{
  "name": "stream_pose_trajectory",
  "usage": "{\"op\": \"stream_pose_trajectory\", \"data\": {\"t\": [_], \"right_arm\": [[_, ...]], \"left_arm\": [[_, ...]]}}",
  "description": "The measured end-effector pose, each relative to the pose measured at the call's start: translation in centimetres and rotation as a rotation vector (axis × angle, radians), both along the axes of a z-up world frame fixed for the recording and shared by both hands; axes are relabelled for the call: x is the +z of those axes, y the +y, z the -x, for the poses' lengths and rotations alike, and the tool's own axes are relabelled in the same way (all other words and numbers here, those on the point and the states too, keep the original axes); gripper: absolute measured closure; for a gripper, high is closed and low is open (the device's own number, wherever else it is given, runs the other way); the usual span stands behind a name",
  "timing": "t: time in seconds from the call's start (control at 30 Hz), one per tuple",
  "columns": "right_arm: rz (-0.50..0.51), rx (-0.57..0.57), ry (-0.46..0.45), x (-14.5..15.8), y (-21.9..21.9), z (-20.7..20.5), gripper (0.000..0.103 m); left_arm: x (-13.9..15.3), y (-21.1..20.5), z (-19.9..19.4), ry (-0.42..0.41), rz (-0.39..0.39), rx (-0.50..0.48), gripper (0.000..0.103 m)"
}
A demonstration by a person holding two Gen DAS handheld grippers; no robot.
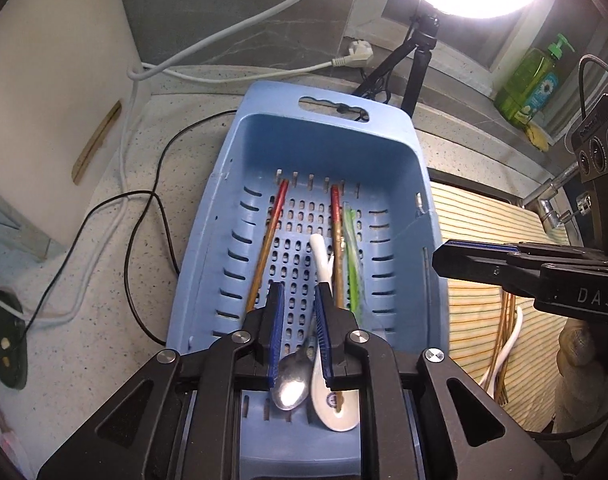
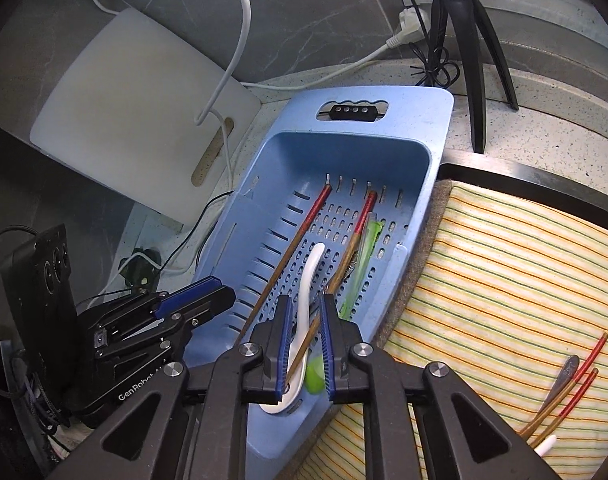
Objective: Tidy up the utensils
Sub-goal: 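Move both grippers back to the remaining red-tipped chopsticks on the cloth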
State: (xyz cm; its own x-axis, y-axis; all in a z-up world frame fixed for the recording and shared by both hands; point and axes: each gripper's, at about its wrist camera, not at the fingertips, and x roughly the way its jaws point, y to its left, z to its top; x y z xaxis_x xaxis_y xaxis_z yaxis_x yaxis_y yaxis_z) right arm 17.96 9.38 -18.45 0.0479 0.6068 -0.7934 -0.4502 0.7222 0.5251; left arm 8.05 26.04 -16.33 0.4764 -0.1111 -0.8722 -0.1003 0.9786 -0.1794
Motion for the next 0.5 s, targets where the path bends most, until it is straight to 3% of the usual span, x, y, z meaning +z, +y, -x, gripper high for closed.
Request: {"op": "stream_pose_trajectory", "data": {"t": [0.5], "right_arm": [[-0.031, -0.057, -0.023, 2.7, -9.2, -0.7, 0.082]], "left_arm": [[2.8, -7.9, 1.1, -0.047, 0.003, -0.112, 0.089]]}}
